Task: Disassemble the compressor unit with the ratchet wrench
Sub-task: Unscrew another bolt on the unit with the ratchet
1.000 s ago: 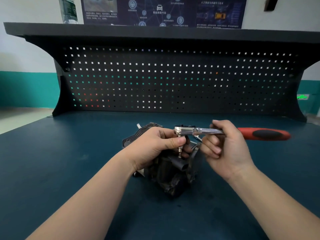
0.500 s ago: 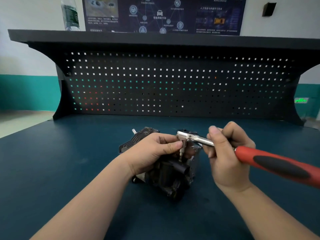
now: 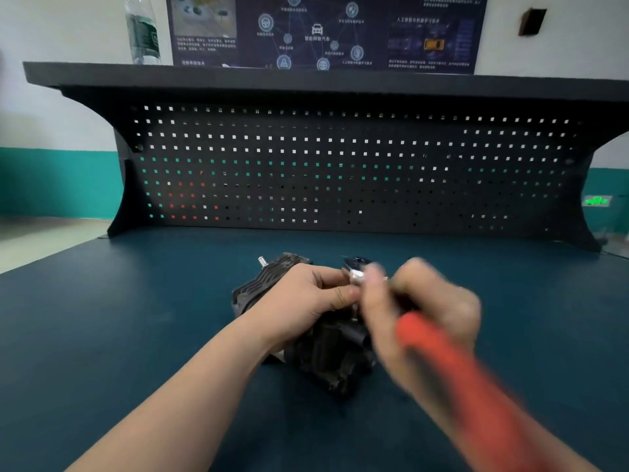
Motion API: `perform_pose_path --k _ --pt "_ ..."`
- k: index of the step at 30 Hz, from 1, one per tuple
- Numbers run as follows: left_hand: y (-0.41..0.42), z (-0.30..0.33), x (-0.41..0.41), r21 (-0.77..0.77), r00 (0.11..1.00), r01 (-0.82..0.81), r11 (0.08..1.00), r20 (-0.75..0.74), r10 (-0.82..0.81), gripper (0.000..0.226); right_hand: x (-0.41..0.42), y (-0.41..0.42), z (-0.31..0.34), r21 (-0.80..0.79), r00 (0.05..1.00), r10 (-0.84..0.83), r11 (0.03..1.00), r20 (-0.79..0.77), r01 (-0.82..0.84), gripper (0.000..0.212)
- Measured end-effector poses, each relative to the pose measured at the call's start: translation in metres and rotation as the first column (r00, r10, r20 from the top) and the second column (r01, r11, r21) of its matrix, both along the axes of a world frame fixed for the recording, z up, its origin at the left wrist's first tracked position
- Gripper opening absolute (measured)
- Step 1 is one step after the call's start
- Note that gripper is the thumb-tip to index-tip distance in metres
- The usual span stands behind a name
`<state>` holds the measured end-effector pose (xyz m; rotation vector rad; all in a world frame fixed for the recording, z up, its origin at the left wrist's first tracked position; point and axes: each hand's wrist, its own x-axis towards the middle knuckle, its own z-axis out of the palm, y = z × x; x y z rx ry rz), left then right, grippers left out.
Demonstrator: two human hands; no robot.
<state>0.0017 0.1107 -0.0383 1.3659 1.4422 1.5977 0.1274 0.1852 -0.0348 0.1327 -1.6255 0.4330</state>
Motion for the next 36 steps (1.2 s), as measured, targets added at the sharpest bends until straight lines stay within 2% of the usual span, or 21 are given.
perform_pose_path --k 1,2,3,4,5,6,7,8,9,11,16,21,25,30,33,35,36 --pt "-0.001 -0.001 -0.002 0.009 1.000 0.001 1.000 -0.020 -0.001 0.011 0.000 -0.005 0.001 0.191 0.999 -0.048 0.981 0.003 0.047 0.044" --pt "-0.004 0.000 -0.003 0.009 1.000 0.016 1.000 -0.004 -0.016 0.014 0.001 -0.007 0.004 0.267 0.999 -0.024 0.963 0.033 0.014 0.045" --pt "-0.006 0.000 -0.005 0.006 0.999 0.044 0.999 0.018 -0.044 0.015 0.001 -0.005 0.004 0.237 0.999 -0.008 0.971 0.031 0.001 0.045" --pt "-0.008 0.002 -0.005 0.001 0.996 0.081 0.997 0.037 -0.081 0.016 0.002 -0.002 0.005 0.052 0.995 0.096 0.994 0.024 -0.097 0.046" --pt "-0.009 0.003 -0.006 -0.003 0.992 0.121 0.993 0.037 -0.120 0.017 0.003 0.005 0.004 -0.254 0.960 0.276 0.926 -0.054 -0.281 0.045" --pt "-0.009 0.005 -0.003 -0.015 0.988 0.149 0.989 0.039 -0.149 0.018 0.001 0.014 0.006 -0.561 0.840 0.494 0.639 -0.225 -0.526 0.045" --pt "-0.007 0.005 -0.001 -0.027 0.986 0.163 0.986 0.031 -0.162 0.018 0.000 0.024 0.006 -0.711 0.711 0.564 0.283 -0.420 -0.644 0.046" --pt "-0.006 0.005 0.002 -0.044 0.986 0.164 0.985 0.030 -0.163 0.019 -0.003 0.034 0.004 -0.756 0.662 0.524 0.051 -0.536 -0.652 0.048" --pt "-0.003 0.004 0.004 -0.061 0.987 0.158 0.986 0.027 -0.156 0.023 -0.005 0.040 0.003 -0.779 0.665 0.483 -0.060 -0.570 -0.625 0.051" --pt "-0.001 0.005 0.006 -0.080 0.990 0.133 0.988 0.062 -0.128 0.027 -0.009 0.043 0.003 -0.786 0.663 0.465 -0.129 -0.587 -0.605 0.052" --pt "0.000 0.003 0.007 0.008 0.974 0.086 0.996 0.210 -0.086 0.025 -0.012 0.041 0.003 -0.755 0.655 0.474 -0.033 -0.589 -0.655 0.035" --pt "0.001 0.001 0.003 -0.070 0.990 0.078 0.994 0.120 -0.069 0.024 -0.011 0.038 -0.002 -0.763 0.678 0.425 -0.045 -0.599 -0.645 0.039" --pt "0.000 0.001 0.001 -0.071 0.992 0.076 0.995 0.110 -0.068 0.022 -0.014 0.035 -0.005 -0.765 0.687 0.393 -0.070 -0.611 -0.640 0.035" --pt "0.000 0.001 0.000 -0.064 0.996 0.059 0.996 0.069 -0.054 0.019 -0.014 0.035 -0.007 -0.768 0.706 0.376 -0.021 -0.600 -0.641 0.033" --pt "0.000 0.001 -0.001 -0.057 0.998 0.050 0.997 0.047 -0.047 0.021 -0.015 0.037 -0.009 -0.757 0.721 0.391 0.087 -0.572 -0.648 0.034" --pt "0.000 0.002 -0.002 -0.055 0.998 0.046 0.997 0.036 -0.044 0.021 -0.013 0.038 -0.010 -0.726 0.747 0.415 0.248 -0.519 -0.642 0.038" --pt "0.000 0.002 -0.002 -0.056 0.998 0.049 0.997 0.027 -0.048 0.019 -0.011 0.038 -0.012 -0.697 0.783 0.419 0.377 -0.460 -0.610 0.040"
